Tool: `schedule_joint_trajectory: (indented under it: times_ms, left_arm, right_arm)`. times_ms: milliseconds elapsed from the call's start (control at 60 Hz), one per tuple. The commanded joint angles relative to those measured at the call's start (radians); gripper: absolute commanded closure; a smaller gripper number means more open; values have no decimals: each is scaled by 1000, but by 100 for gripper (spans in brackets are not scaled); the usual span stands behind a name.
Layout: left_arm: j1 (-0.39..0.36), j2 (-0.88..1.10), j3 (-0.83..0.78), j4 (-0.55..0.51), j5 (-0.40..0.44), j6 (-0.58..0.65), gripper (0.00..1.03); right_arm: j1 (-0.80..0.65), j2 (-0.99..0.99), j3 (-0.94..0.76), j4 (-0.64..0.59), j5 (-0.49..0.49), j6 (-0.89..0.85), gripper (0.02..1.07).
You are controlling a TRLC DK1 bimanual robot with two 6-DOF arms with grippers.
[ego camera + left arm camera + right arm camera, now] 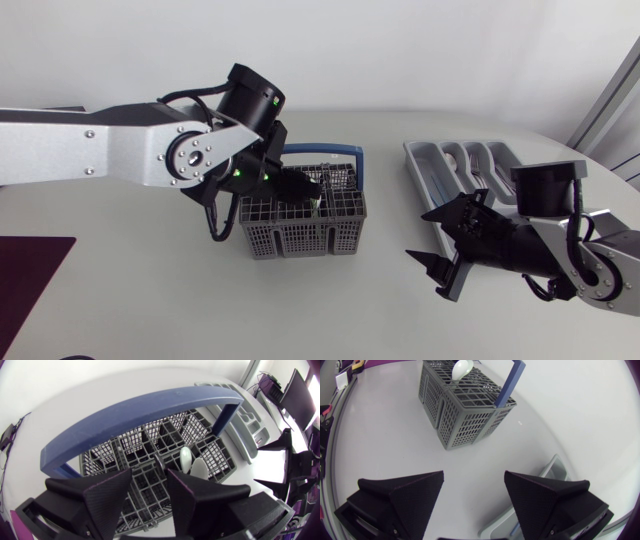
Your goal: Unload the cutlery basket into the drawer organizer.
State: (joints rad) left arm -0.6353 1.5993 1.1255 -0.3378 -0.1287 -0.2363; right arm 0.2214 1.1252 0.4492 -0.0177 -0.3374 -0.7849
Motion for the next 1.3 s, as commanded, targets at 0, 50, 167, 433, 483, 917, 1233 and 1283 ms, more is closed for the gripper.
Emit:
schedule_joint_trajectory:
  times_ms: [0, 50, 167, 433, 483, 917, 1233, 1283]
  left_arm:
    - [0, 13, 8, 10, -2, -26, 40]
    - [0, 19, 14, 11, 1, -26, 40]
    - [-4, 27, 20, 20, 6, -21, 40]
    - [-15, 45, 31, 43, 15, -18, 40]
    - [-12, 54, 34, 48, 24, -18, 43]
    - [-20, 83, 59, 80, 32, -34, 58]
    - [-20, 82, 53, 86, 32, -51, 73]
    - [-20, 79, 51, 86, 32, -51, 76]
  right_arm:
    - [-1, 13, -26, 13, -3, 7, 20]
    - [-1, 13, -27, 13, -3, 6, 20]
    - [-2, 7, -32, 12, -2, 6, 20]
    - [-2, 4, -35, 12, 1, 7, 20]
    - [-2, -1, -35, 12, 3, 7, 20]
    - [-5, -5, -35, 10, 3, -4, 20]
    - [-17, -1, -35, 10, -2, -25, 20]
    - [-17, -1, -35, 10, -2, -25, 20]
